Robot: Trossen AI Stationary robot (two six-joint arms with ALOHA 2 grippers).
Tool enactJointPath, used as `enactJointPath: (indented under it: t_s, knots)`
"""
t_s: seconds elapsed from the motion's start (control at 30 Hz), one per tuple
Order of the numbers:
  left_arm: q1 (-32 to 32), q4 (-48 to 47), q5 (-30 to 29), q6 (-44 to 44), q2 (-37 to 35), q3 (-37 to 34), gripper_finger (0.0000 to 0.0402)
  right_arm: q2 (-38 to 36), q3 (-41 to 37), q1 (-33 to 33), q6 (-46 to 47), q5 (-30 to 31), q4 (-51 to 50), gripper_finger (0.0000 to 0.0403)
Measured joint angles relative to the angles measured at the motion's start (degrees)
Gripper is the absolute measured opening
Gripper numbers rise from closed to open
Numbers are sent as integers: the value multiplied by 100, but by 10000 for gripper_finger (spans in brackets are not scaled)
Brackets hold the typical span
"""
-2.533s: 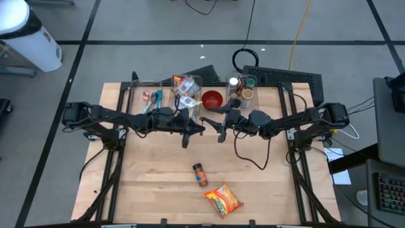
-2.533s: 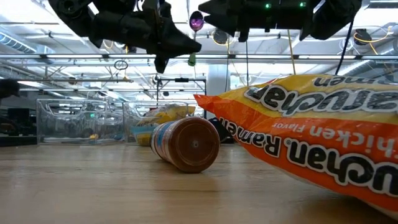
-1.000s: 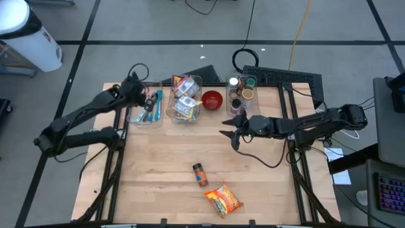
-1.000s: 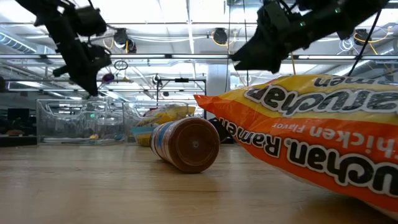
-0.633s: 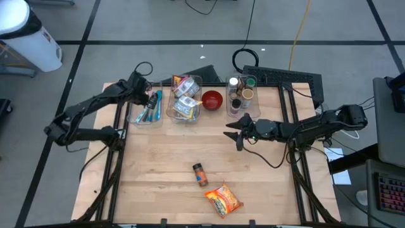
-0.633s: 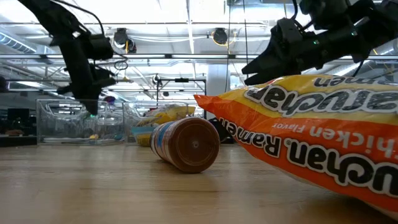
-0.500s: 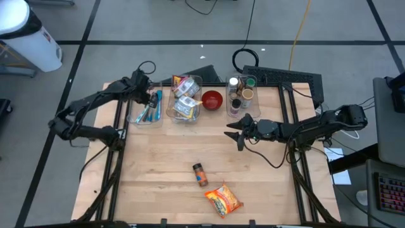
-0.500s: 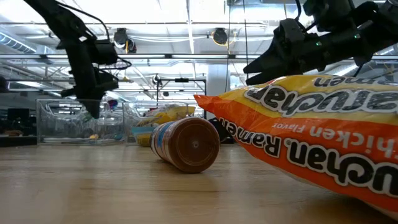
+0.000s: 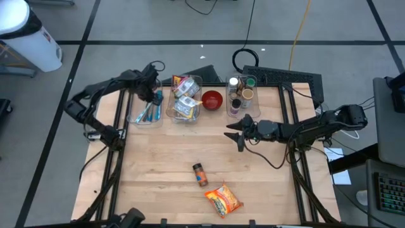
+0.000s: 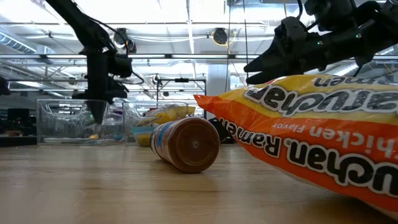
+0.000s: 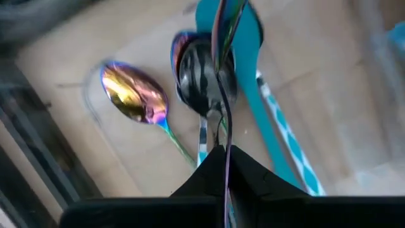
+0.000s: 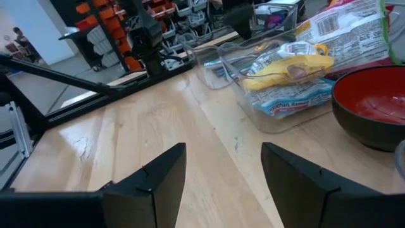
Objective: Pick & Place Food Item
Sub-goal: Put the green spoon into the left transparent bin
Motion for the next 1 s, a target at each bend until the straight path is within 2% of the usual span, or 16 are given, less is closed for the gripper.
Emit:
enactJointPath:
  t_s: [0.77, 1.0]
  knots:
    - [-76, -2, -4, -143, 815, -123, 6, 0, 0, 7, -137, 15, 4, 196]
    - [-76, -1, -2, -137, 822, -125, 37, 0, 0, 7, -155, 17, 4, 196]
